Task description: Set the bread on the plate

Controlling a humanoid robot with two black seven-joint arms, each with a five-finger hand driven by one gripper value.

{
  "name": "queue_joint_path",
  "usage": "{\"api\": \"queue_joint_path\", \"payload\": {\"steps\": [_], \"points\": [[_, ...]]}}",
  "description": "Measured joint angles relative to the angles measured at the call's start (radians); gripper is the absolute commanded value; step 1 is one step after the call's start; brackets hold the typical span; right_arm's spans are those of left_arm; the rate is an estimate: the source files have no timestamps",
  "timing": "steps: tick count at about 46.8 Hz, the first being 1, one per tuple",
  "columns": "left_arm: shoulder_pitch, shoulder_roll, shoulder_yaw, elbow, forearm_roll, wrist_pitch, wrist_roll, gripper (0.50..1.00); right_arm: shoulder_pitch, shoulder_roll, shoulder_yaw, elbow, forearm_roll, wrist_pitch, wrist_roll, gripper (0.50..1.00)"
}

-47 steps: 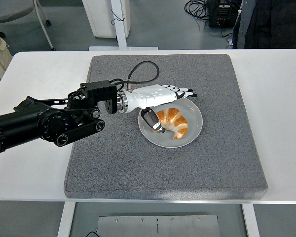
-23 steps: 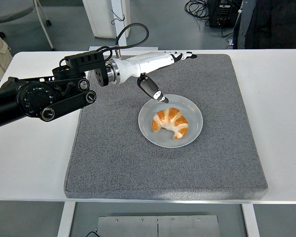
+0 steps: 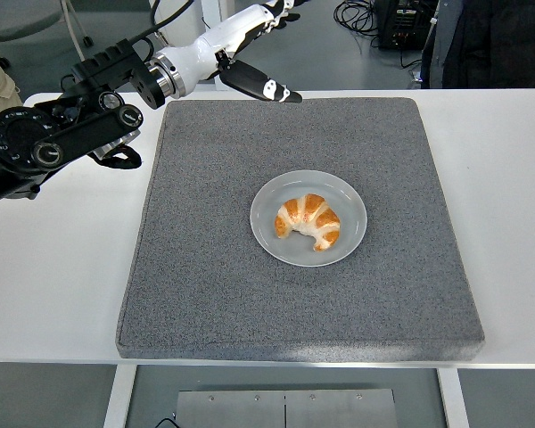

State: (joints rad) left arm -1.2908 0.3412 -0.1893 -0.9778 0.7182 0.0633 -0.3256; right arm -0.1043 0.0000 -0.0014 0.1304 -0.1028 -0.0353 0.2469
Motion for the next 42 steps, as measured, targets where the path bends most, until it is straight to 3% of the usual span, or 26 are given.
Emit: {"api": "queue_joint_path", "payload": {"steps": [10, 17, 23, 33, 42], "points": [[0.04, -0.009, -0.057, 0.12, -0.097, -0.001, -0.051, 1.0, 0.001, 0.0, 0.0, 0.0, 0.0, 0.0, 0.0, 1.0], [0.068, -0.01, -0.067, 0.146, -0.143, -0.008, -0.053, 1.0, 0.001, 0.0, 0.0, 0.0, 0.0, 0.0, 0.0, 1.0], [0.083, -0.023, -0.067, 0.238, -0.252, -0.017, -0.054, 1.0, 0.001, 0.0, 0.0, 0.0, 0.0, 0.0, 0.0, 1.0], [0.097, -0.11, -0.077, 0.422, -0.406, -0.1, -0.054, 1.0, 0.001, 0.0, 0.0, 0.0, 0.0, 0.0, 0.0, 1.0], [0.114, -0.137, -0.159, 0.473, -0.496, -0.145, -0.049, 1.0, 0.0, 0.0, 0.0, 0.0, 0.0, 0.0, 0.0, 1.0]]}}
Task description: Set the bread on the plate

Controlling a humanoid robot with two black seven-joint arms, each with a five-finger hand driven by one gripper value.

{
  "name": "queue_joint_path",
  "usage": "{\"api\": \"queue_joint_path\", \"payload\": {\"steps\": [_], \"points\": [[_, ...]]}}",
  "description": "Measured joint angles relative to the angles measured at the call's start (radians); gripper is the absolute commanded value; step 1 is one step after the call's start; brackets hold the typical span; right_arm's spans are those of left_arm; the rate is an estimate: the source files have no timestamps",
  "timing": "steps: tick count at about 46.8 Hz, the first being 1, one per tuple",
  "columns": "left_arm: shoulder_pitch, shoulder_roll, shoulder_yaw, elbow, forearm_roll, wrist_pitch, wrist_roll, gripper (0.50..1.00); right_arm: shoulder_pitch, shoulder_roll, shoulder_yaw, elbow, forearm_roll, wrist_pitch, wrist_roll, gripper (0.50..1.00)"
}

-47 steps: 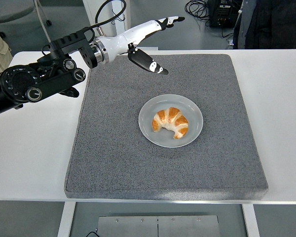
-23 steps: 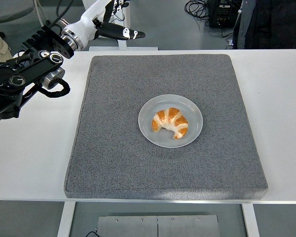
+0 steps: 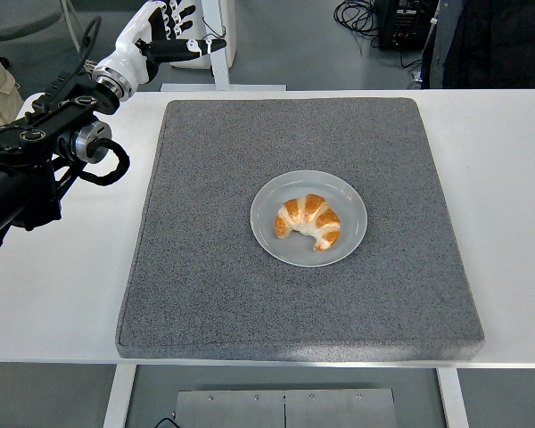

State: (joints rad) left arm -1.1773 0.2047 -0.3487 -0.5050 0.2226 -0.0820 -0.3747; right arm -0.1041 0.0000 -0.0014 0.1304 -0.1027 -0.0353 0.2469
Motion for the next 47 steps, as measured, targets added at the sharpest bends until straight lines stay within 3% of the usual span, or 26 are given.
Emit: {"api": "queue_joint_path", "payload": {"steps": [6, 13, 22, 34, 37, 42, 47], "points": [[0.008, -0.051, -0.065, 0.099, -0.06, -0.057, 0.009, 1.0, 0.001, 0.0, 0.0, 0.0, 0.0, 0.0, 0.0, 1.0], [0.007, -0.105, -0.079, 0.185, -0.069, -0.075, 0.027, 1.0, 0.0, 0.0, 0.001, 0.0, 0.0, 0.0, 0.0, 1.0], [0.036, -0.111, -0.135, 0.204, -0.152, -0.092, 0.086, 1.0, 0.0, 0.0, 0.0, 0.0, 0.0, 0.0, 0.0, 1.0], [0.092, -0.132, -0.231, 0.212, -0.224, -0.107, 0.108, 1.0, 0.002, 0.0, 0.001, 0.012, 0.0, 0.004, 0.0, 1.0], [0.109, -0.138, -0.278, 0.211, -0.243, -0.119, 0.136, 1.0, 0.002, 0.0, 0.001, 0.012, 0.0, 0.005, 0.0, 1.0], [0.131, -0.178, -0.352, 0.212, -0.281, -0.124, 0.249, 1.0, 0.007, 0.0, 0.0, 0.012, 0.0, 0.005, 0.0, 1.0], [0.135, -0.197, -0.364, 0.212, -0.285, -0.126, 0.258, 1.0, 0.009, 0.0, 0.0, 0.012, 0.0, 0.005, 0.0, 1.0]]}}
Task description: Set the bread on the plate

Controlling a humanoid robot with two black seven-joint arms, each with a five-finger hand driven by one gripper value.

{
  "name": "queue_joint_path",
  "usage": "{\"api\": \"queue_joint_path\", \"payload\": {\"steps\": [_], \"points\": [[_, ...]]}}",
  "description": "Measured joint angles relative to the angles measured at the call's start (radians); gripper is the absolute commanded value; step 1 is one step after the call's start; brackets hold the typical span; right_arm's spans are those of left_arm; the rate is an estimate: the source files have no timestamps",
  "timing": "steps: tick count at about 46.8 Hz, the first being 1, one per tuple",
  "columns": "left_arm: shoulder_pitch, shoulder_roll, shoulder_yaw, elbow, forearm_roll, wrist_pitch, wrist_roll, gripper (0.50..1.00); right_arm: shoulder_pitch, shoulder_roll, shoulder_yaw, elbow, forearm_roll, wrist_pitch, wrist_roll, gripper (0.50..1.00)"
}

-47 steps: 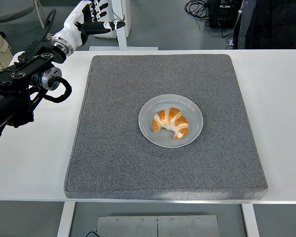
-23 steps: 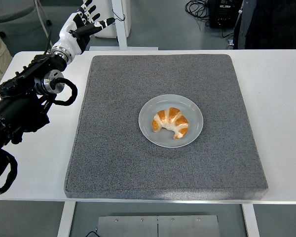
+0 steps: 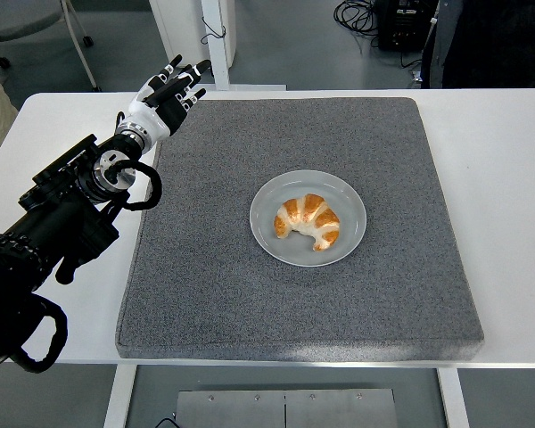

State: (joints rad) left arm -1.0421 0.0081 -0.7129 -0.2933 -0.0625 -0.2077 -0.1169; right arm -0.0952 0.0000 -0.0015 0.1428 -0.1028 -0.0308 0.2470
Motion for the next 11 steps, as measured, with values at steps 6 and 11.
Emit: {"api": "queue_joint_path", "payload": {"steps": [6, 11], "points": [[0.001, -0.007, -0.001, 0.001, 0.0, -0.001, -0.029, 1.0, 0.001, 0.0, -0.005, 0.0, 0.0, -0.001, 0.0, 1.0], [0.0, -0.008, -0.002, 0.001, 0.0, -0.001, -0.041, 1.0, 0.0, 0.0, 0.002, -0.001, 0.0, -0.003, 0.0, 1.0]]}}
